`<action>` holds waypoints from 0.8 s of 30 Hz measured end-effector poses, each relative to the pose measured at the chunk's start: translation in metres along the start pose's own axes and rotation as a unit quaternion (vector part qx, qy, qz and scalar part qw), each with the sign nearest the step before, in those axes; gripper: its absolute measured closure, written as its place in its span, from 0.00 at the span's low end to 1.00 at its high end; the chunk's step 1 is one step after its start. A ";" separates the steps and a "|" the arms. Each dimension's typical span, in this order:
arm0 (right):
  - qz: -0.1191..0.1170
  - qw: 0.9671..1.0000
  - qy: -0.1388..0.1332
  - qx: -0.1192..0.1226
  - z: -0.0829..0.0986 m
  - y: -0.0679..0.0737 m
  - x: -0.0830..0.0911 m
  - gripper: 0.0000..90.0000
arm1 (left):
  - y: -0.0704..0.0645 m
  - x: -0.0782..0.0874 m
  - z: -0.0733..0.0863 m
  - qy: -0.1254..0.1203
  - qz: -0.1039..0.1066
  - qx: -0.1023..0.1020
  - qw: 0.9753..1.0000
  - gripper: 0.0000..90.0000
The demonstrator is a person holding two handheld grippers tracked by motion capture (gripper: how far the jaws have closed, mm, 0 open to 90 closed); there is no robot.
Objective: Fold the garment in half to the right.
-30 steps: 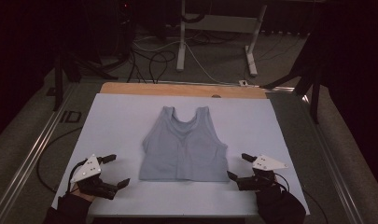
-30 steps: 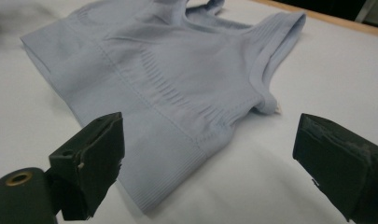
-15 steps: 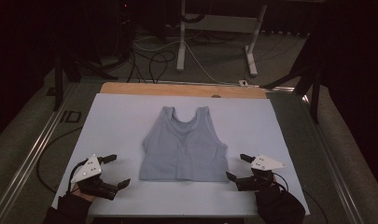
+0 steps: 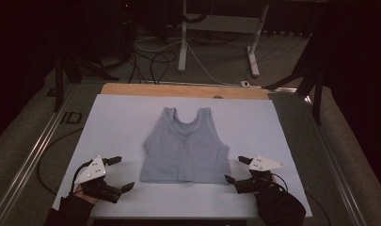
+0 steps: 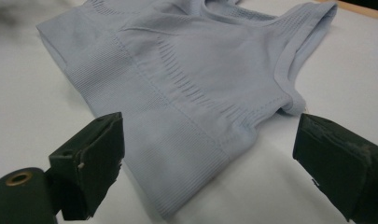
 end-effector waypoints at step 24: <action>0.010 0.999 -0.029 0.009 -0.056 0.002 0.013 0.10 | -0.008 0.007 -0.026 0.007 0.016 -0.010 1.000 0.00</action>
Point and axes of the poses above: each handheld gripper's, and its own axes: x roughly backward along the jaws, z roughly out of its underside, y roughly to its left, the point moved 3 cm from there along -x, roughly forward along the jaws, and after that the axes turned 12 degrees about y, right-handed, at the moved point
